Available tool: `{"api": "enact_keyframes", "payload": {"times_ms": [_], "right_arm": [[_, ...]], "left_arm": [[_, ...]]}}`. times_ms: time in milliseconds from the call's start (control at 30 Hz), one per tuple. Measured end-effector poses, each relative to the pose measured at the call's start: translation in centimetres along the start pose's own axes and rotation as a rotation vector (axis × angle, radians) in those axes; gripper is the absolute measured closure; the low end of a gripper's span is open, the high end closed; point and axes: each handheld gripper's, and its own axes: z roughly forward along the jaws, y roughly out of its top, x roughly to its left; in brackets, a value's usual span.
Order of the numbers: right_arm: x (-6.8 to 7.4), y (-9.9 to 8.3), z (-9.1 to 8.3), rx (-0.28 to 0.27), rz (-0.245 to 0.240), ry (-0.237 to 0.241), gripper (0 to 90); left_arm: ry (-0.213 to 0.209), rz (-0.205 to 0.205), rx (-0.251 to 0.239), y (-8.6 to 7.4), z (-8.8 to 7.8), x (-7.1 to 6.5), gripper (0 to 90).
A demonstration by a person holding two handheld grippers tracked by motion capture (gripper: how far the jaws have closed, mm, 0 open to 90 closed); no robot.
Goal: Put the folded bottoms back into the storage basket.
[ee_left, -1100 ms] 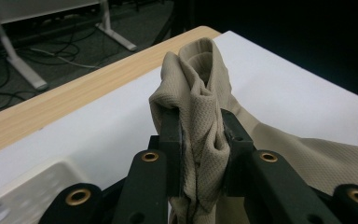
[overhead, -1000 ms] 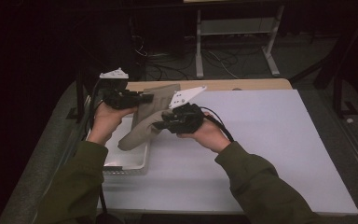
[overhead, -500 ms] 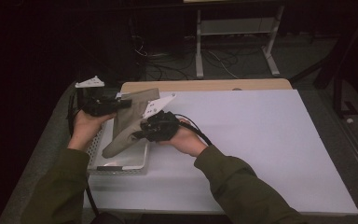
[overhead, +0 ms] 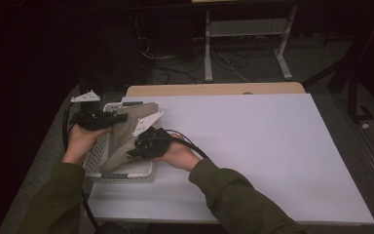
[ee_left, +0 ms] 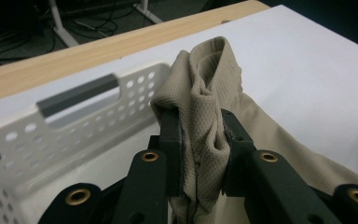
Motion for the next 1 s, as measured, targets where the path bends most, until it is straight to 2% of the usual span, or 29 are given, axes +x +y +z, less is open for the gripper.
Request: {"api": "enact_keyframes", "payload": {"times_ms": [233,367,500,633,700,1000], "right_arm": [[0.3,0.0,2.1,0.029,-0.001,0.02,80.2],[0.5,0.0,3.3,0.053,-0.003,0.027,79.7],[0.6,-0.2,3.8,0.072,-0.001,0.035,77.4],[0.6,-0.4,3.0,0.08,0.014,0.038,61.0],[0.7,-0.4,2.3,0.094,0.007,0.037,55.3],[0.0,-1.0,-1.5,0.039,0.018,-0.026,47.9]], "left_arm": [[0.022,-0.022,0.008,-1.5,-0.5,1.3,74.4],[0.047,-0.011,0.029,-2.0,-0.4,1.8,74.3],[0.046,-0.011,0.031,-2.3,-0.3,2.0,74.3],[0.037,0.003,0.04,-2.5,0.0,1.9,74.3],[0.037,0.011,0.047,-2.5,0.2,1.9,74.3],[0.018,0.029,0.063,-2.2,1.0,1.3,74.2]]}}
